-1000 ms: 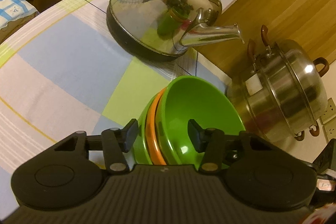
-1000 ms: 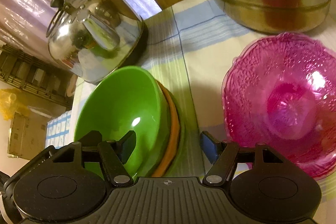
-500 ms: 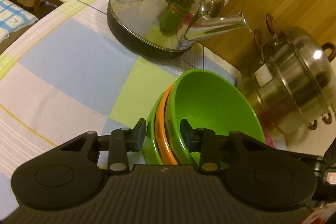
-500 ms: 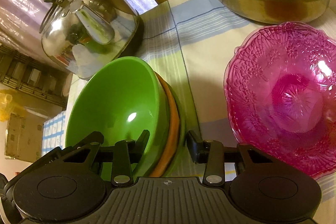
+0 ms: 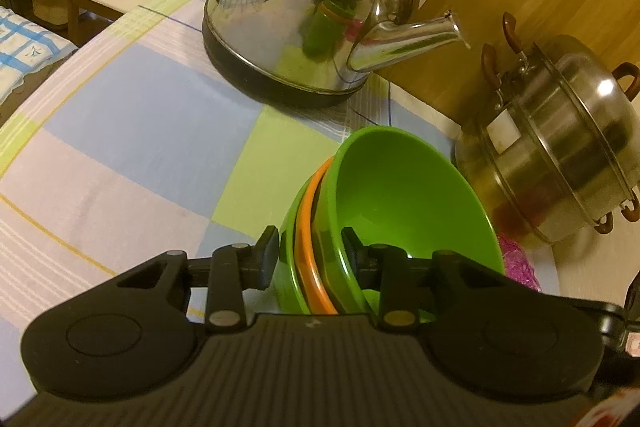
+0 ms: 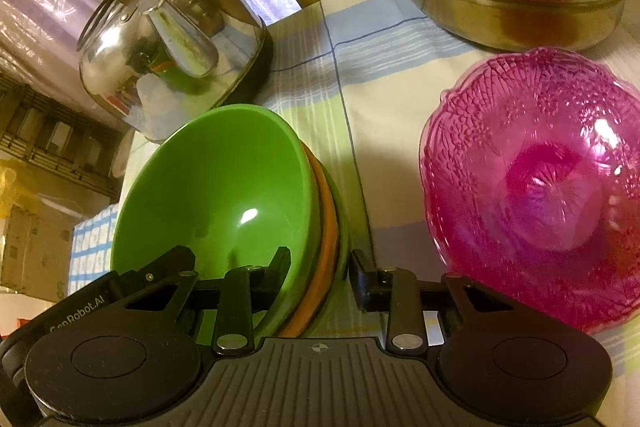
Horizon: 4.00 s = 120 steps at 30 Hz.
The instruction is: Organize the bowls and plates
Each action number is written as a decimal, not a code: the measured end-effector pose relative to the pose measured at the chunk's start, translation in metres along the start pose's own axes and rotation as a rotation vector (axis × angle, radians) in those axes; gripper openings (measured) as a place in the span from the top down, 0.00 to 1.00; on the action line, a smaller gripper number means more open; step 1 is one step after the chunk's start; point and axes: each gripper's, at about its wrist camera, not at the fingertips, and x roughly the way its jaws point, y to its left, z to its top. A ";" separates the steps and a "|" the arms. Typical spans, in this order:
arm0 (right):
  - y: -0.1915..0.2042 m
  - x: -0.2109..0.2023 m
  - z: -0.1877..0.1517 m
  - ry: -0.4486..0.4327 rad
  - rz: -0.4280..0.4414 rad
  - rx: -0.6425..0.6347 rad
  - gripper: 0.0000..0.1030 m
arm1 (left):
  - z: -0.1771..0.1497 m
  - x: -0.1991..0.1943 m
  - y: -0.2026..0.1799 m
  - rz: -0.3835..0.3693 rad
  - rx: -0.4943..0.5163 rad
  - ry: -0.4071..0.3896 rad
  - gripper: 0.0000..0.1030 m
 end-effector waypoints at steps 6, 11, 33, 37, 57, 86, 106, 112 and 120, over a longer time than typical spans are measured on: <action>0.002 -0.016 -0.003 -0.024 0.010 -0.005 0.70 | 0.000 -0.015 -0.011 -0.005 0.023 -0.017 0.72; -0.001 -0.039 -0.003 -0.052 0.012 0.001 0.70 | 0.001 -0.029 -0.029 -0.028 0.042 -0.034 0.72; -0.082 -0.127 0.030 -0.168 -0.142 0.030 0.70 | -0.037 0.000 -0.147 -0.179 0.139 0.031 0.72; -0.103 -0.128 0.030 -0.165 -0.149 0.054 0.70 | -0.043 0.015 -0.152 -0.187 0.148 0.059 0.72; -0.140 -0.101 0.038 -0.147 -0.143 0.099 0.70 | -0.048 0.060 -0.161 -0.190 0.156 0.100 0.70; -0.109 -0.181 -0.035 -0.335 -0.124 -0.034 0.19 | -0.068 -0.063 -0.136 -0.048 0.294 -0.150 0.06; -0.080 -0.252 -0.154 -0.398 -0.242 -0.133 0.17 | -0.158 -0.176 -0.115 0.047 0.347 -0.117 0.05; -0.077 -0.277 -0.189 -0.416 -0.239 -0.108 0.17 | -0.183 -0.210 -0.118 0.040 0.362 -0.120 0.05; -0.069 -0.309 -0.230 -0.452 -0.250 -0.113 0.17 | -0.210 -0.249 -0.125 0.023 0.374 -0.124 0.05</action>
